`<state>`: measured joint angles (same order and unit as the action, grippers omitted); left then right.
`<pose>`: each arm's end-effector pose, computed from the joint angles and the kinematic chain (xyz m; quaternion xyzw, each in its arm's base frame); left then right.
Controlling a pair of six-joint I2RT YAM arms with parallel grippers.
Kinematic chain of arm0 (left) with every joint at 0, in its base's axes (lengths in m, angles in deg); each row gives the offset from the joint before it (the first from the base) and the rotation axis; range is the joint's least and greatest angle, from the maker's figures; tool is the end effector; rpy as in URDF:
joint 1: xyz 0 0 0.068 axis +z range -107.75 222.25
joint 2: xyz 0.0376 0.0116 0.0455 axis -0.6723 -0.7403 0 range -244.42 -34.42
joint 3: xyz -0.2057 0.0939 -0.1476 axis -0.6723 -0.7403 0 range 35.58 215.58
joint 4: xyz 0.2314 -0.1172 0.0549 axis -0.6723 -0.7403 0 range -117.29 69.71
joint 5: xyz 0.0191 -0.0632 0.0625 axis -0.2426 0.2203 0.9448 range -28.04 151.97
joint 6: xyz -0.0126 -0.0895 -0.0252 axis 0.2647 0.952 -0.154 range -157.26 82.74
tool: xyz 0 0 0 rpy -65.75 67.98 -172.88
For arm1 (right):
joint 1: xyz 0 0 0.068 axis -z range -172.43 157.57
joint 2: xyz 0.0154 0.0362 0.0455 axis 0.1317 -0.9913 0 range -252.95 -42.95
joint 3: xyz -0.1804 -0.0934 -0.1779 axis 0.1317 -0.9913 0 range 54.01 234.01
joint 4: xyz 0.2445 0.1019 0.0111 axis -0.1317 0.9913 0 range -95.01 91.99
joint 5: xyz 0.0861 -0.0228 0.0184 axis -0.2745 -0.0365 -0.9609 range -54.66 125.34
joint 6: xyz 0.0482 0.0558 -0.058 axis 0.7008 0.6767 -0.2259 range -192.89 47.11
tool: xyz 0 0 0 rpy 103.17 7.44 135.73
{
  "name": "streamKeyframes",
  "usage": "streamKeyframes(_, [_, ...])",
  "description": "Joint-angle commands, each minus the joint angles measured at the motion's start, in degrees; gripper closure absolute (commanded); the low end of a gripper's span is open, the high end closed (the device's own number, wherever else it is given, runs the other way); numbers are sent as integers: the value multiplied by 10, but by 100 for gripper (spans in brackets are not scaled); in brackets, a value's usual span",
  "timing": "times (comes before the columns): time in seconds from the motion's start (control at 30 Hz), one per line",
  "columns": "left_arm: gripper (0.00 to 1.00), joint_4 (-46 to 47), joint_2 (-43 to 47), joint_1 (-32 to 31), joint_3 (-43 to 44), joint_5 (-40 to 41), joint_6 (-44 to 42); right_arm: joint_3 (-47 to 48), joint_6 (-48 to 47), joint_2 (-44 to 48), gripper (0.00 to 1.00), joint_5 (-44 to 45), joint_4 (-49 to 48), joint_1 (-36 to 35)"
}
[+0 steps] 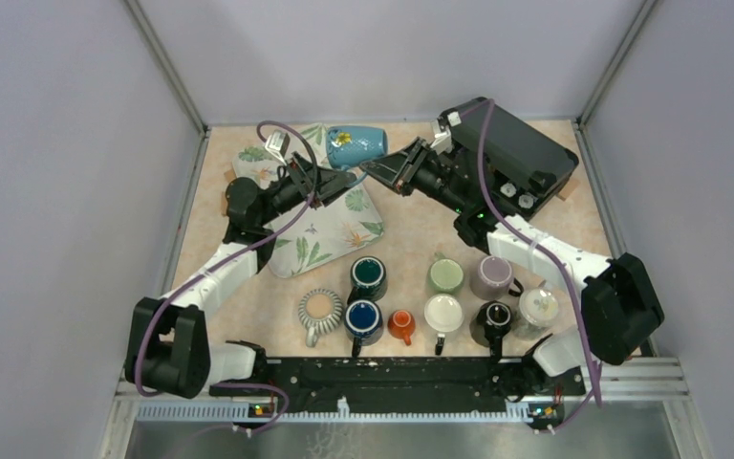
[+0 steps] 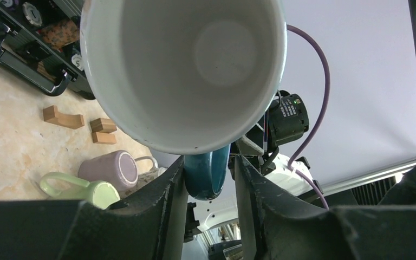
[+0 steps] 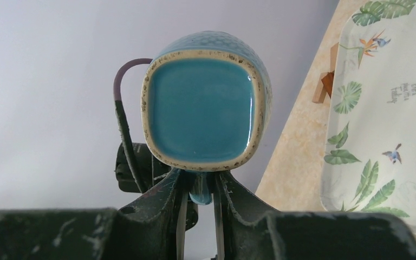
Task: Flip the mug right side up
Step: Turn over the cup at the center of the board.
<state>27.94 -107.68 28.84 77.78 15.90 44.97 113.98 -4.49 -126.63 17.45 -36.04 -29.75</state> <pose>0.2930 -0.1326 0.3257 -0.0490 0.6286 -0.7048 0.3251 0.2997 0.2611 0.3475 0.0624 0.6600 0.6532 0.3659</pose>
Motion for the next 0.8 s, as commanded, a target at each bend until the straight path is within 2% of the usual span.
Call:
streamKeyframes(0.0, [60,53,0,0,3,-11,5,5,3,3,100,-8,-81,3])
streamKeyframes(0.13, [67,55,-2,0,3,-11,5,2,2,3,100,-9,-82,3])
streamKeyframes(0.4, [99,50,-7,0,11,-14,-14,-10,-22,10,100,-2,-52,3])
streamKeyframes(0.47, [100,40,-8,0,18,-20,-27,-9,-33,12,100,2,-30,3])
streamKeyframes(0.6, [100,14,-4,0,27,-19,-54,-6,-58,15,69,11,15,4])
streamKeyframes(0.77, [100,-64,17,0,46,7,-117,-7,-85,22,42,29,68,3])
